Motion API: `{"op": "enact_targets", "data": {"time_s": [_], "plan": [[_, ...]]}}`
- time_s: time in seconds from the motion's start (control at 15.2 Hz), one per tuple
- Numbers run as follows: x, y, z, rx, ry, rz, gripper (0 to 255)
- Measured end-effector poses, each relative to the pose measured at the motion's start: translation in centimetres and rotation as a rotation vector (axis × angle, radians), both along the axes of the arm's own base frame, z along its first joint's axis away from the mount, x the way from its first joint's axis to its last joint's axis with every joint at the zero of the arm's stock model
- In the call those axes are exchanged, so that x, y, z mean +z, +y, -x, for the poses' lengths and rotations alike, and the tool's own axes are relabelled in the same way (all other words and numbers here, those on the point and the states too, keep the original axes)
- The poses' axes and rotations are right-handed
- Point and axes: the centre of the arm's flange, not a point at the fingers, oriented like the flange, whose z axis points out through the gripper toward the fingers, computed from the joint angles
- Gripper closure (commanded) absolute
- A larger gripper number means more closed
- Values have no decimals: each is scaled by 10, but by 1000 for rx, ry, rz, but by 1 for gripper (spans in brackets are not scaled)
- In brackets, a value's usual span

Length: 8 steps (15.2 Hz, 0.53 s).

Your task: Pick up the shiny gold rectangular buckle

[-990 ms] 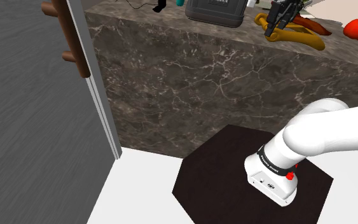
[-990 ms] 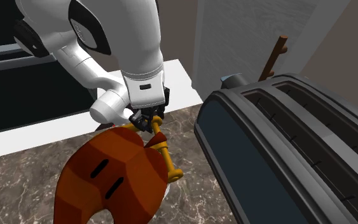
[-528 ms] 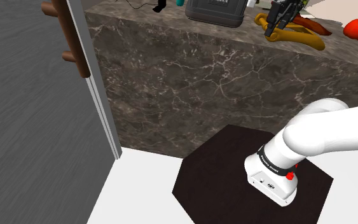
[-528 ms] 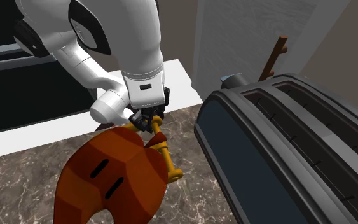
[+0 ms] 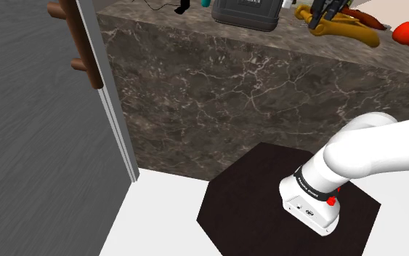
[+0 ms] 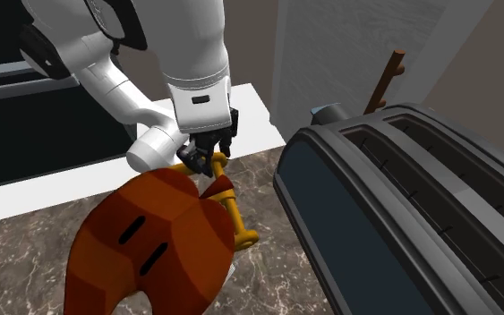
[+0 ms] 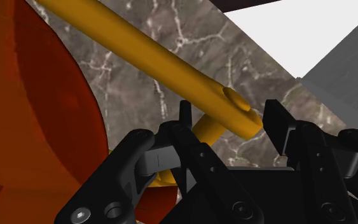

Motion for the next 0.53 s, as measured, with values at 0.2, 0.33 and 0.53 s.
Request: {"op": "enact_targets", "data": {"time_s": [0.2, 0.33, 0.53], "plan": [[16, 0, 1, 0, 0, 0, 255], [27, 2, 0, 0, 0, 0, 255], [40, 0, 0, 0, 0, 0, 255]]}}
